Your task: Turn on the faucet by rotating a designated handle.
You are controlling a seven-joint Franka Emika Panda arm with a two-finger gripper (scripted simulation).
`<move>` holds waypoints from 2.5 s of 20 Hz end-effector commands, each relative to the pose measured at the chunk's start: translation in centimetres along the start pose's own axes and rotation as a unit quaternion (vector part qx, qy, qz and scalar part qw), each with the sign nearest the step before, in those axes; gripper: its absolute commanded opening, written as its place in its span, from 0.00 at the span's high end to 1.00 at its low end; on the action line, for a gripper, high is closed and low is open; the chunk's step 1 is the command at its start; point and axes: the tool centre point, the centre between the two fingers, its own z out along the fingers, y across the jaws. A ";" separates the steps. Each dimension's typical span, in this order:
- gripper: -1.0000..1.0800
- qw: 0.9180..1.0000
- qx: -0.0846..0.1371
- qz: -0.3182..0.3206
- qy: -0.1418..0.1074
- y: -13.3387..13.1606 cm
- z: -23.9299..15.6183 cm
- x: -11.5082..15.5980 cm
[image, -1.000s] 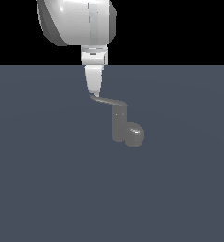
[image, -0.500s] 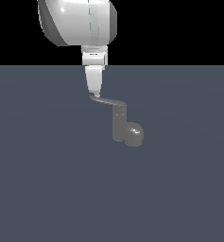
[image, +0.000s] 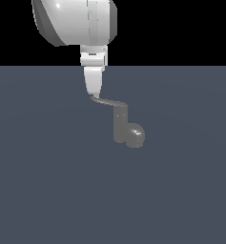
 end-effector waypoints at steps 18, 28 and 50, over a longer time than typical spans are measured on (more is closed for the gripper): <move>1.00 1.000 -0.001 0.000 0.000 5.8 0.0 -1.0; 1.00 1.000 0.001 0.001 0.000 7.8 -0.1 0.9; 1.00 1.000 0.001 -0.003 0.000 12.1 -0.1 6.0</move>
